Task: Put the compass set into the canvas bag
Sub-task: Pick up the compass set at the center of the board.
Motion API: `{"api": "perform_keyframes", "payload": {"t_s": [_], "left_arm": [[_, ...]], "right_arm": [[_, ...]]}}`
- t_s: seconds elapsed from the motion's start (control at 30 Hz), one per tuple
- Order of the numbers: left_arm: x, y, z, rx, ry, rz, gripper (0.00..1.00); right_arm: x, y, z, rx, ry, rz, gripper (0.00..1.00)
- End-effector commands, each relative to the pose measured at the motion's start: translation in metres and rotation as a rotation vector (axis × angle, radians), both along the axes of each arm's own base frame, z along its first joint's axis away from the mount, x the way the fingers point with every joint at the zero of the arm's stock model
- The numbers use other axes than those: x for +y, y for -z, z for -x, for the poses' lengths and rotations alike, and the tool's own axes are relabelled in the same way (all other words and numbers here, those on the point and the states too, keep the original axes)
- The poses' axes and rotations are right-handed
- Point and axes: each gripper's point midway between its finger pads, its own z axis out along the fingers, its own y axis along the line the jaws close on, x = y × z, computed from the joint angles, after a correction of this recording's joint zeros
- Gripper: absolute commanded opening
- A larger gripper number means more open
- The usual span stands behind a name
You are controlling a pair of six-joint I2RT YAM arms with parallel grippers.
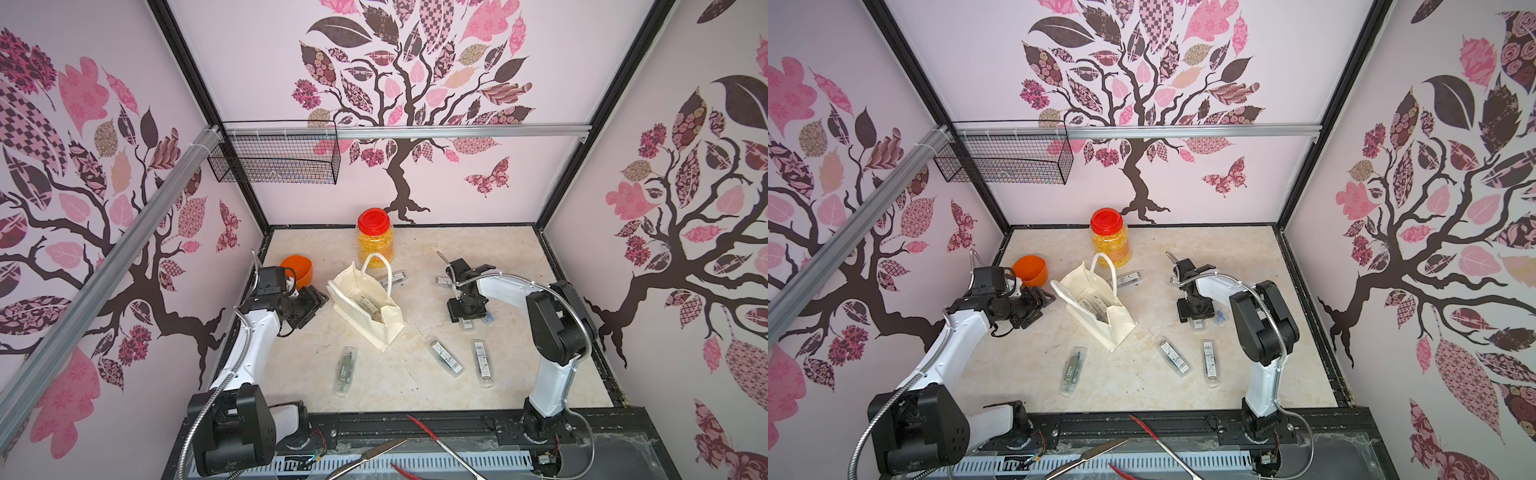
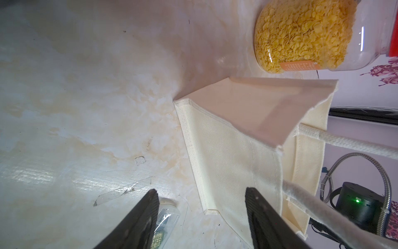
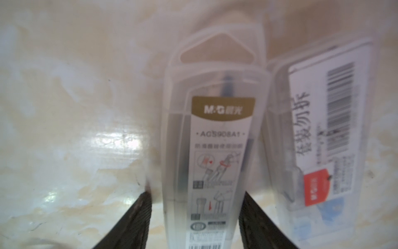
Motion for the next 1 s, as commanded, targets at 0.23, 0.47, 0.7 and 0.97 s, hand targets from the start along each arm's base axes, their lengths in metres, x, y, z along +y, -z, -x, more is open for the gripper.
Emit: {"api": "perform_keyframes", "payload": {"t_s": [0.23,0.47,0.7,0.97], "left_arm": [[-0.001,-0.019,-0.003,-0.061,-0.006,-0.011,0.68],[-0.001,-0.026,-0.003,-0.078,-0.015,-0.007,0.68],[-0.001,-0.032,-0.004,-0.093,-0.022,0.0,0.68],[-0.001,-0.036,-0.003,-0.107,-0.03,0.0,0.68]], "right_arm": [[-0.005,0.005,0.002,-0.008,0.023,0.028,0.54],[0.0,-0.017,-0.004,-0.072,0.023,-0.013,0.49],[0.012,-0.05,-0.007,-0.134,0.015,-0.102,0.47],[0.026,-0.126,-0.014,-0.273,-0.019,-0.178,0.47]]}}
